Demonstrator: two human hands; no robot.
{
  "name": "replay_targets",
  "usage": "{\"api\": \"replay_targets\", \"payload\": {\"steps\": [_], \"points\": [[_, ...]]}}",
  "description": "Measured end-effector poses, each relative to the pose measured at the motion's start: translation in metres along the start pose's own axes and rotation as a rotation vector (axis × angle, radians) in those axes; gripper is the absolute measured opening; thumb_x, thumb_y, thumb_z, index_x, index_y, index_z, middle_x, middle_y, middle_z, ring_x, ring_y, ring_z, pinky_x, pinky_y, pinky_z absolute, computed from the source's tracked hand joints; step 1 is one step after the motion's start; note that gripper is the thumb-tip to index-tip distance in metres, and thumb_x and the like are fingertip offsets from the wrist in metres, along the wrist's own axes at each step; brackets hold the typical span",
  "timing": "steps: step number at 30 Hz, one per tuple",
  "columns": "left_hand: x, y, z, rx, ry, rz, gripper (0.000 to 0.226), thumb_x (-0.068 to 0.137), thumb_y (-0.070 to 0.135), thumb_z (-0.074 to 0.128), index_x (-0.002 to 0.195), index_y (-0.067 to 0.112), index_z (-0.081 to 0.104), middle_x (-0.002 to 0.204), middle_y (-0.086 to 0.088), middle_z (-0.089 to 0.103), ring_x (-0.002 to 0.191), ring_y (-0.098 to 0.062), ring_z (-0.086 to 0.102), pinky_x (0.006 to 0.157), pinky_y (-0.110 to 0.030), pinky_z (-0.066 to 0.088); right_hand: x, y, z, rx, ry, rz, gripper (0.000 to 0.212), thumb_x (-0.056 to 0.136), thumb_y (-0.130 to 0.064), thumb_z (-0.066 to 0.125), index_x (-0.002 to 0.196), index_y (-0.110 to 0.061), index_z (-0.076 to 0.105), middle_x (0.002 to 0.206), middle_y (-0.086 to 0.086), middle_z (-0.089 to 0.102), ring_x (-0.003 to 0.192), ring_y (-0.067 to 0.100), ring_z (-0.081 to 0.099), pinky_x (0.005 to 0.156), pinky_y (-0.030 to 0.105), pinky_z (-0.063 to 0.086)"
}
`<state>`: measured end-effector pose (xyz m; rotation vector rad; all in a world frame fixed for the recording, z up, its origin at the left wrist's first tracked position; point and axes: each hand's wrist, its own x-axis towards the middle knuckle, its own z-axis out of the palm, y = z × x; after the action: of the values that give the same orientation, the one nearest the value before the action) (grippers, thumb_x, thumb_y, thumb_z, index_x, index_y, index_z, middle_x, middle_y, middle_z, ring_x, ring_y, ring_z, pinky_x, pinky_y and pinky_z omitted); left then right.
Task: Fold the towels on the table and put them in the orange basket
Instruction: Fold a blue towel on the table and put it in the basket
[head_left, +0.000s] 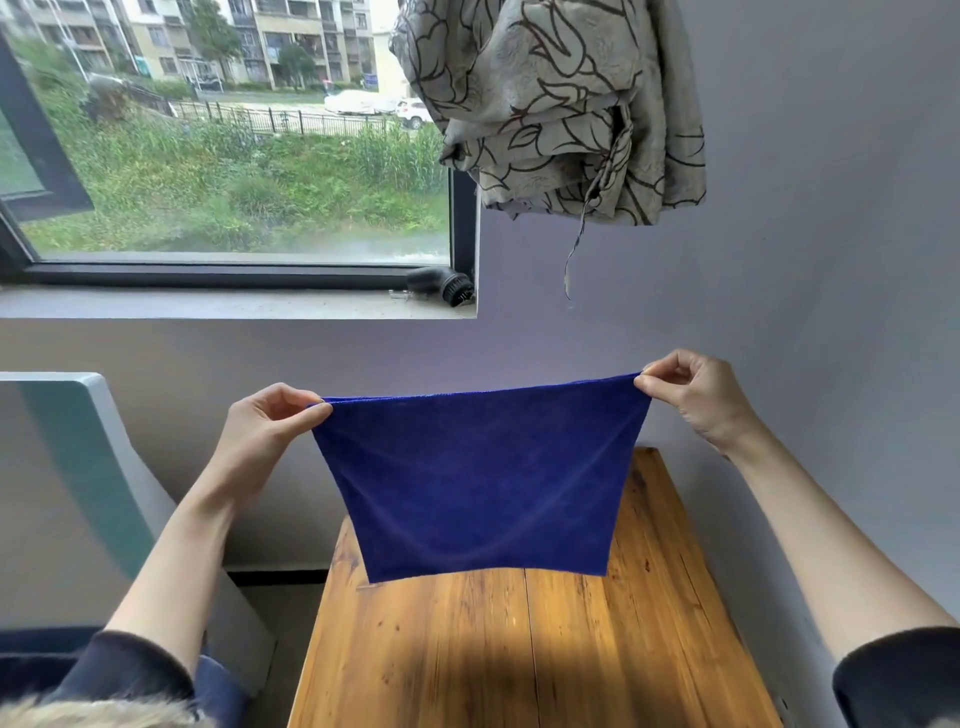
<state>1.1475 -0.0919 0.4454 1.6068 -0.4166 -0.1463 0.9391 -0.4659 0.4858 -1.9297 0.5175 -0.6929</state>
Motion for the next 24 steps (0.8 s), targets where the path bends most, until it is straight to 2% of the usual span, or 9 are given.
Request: {"api": "replay_targets", "payload": {"steps": [5,11,13,15,17,20,24], "points": [[-0.004,-0.002,-0.001,0.028,-0.007,0.0,0.006,0.078,0.006,0.072,0.075,0.01,0.068,0.071,0.007,0.071,0.067,-0.003,0.063,0.066,-0.01,0.05,-0.002,0.002,-0.001,-0.041,0.005,0.0,0.02,0.078,-0.006,0.071,0.066,-0.018,0.062,0.075,0.0,0.067,0.061,-0.001,0.06,0.062,0.008,0.049],[-0.002,0.003,0.001,0.0,0.059,0.029,0.009,0.079,0.004,0.071,0.075,0.01,0.066,0.068,0.01,0.07,0.065,-0.001,0.063,0.064,-0.009,0.05,-0.003,-0.004,0.0,-0.071,0.013,-0.011,0.019,0.079,-0.007,0.071,0.067,-0.019,0.062,0.076,-0.001,0.067,0.071,0.012,0.062,0.062,0.007,0.049],[-0.002,0.004,0.001,0.023,0.063,0.03,0.01,0.078,0.004,0.071,0.075,0.011,0.065,0.067,0.01,0.069,0.065,-0.001,0.063,0.064,-0.009,0.049,-0.005,-0.006,0.002,-0.091,0.011,-0.01,0.017,0.079,-0.008,0.071,0.069,-0.017,0.061,0.077,0.001,0.066,0.072,0.013,0.061,0.065,0.012,0.05],[-0.003,0.004,0.0,0.09,0.057,0.046,0.012,0.077,0.003,0.073,0.074,0.011,0.064,0.068,0.007,0.069,0.063,0.0,0.062,0.063,-0.008,0.049,-0.007,-0.007,0.002,-0.109,0.017,-0.014,0.015,0.079,-0.007,0.071,0.073,-0.014,0.059,0.08,0.005,0.065,0.073,0.014,0.059,0.069,0.018,0.048],[-0.004,0.003,0.001,0.192,0.053,0.084,0.013,0.077,0.001,0.073,0.074,0.011,0.064,0.073,0.0,0.068,0.062,0.001,0.062,0.061,-0.007,0.049,-0.01,-0.006,0.003,-0.124,0.02,-0.01,0.012,0.08,-0.006,0.07,0.086,-0.011,0.061,0.087,0.005,0.063,0.078,0.014,0.059,0.073,0.017,0.047],[-0.005,0.003,0.002,0.284,0.051,0.124,0.014,0.077,0.003,0.073,0.073,0.011,0.063,0.077,-0.002,0.068,0.068,-0.008,0.063,0.064,-0.009,0.05,-0.015,-0.001,0.006,-0.247,-0.017,0.007,0.022,0.084,-0.007,0.066,0.107,-0.008,0.066,0.095,0.003,0.064,0.088,0.013,0.058,0.081,0.019,0.042],[-0.006,0.0,0.004,0.301,0.034,0.101,0.011,0.077,0.003,0.073,0.074,0.007,0.063,0.075,-0.005,0.068,0.06,0.001,0.062,0.061,-0.008,0.049,-0.021,0.005,0.006,-0.363,-0.07,-0.022,0.015,0.087,-0.008,0.063,0.099,-0.008,0.072,0.093,0.001,0.069,0.09,0.013,0.061,0.084,0.023,0.044]]}}
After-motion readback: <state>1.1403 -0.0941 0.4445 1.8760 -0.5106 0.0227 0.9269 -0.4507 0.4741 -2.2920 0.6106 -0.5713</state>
